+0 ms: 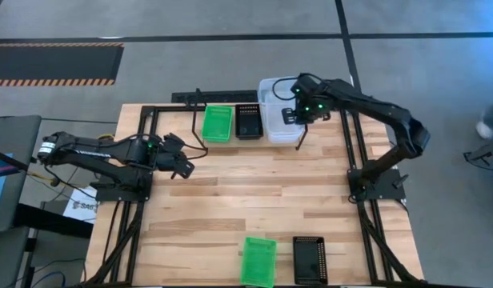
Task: Stack baskets on shelf by color
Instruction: Stack the transparent bin into the transparent bin on the shelf
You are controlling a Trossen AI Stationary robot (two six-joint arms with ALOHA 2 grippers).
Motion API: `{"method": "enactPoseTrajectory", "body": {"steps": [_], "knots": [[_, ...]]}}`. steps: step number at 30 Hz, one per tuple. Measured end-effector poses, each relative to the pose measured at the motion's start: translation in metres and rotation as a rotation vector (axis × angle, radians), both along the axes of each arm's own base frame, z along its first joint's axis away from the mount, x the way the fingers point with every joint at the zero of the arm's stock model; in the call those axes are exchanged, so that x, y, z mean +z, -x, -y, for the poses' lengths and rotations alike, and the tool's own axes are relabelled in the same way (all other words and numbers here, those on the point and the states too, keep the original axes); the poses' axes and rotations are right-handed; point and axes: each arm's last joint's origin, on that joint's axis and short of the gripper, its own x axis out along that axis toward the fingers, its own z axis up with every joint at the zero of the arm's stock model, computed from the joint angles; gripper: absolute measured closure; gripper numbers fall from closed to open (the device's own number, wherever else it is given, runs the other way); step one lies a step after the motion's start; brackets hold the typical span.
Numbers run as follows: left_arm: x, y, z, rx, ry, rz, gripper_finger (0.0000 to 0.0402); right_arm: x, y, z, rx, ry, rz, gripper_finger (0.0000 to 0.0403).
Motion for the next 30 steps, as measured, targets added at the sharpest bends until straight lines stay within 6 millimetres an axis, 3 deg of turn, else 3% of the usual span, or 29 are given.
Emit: {"method": "enactPoseTrajectory", "body": {"steps": [5, 17, 30], "knots": [[0.000, -0.001, 0.000, -0.001, 0.000, 0.005, 0.0401, -0.010, -0.007, 0.011, 0.001, -0.041, -0.030, 0.0403], [0.001, -0.001, -0.001, 0.011, -0.041, 0.009, 0.0401, 0.043, -0.001, 0.016, 0.008, -0.009, -0.125, 0.0403], [0.001, -0.001, -0.001, 0.016, -0.042, 0.013, 0.0401, 0.043, 0.003, 0.012, -0.010, -0.038, -0.176, 0.0403]]}}
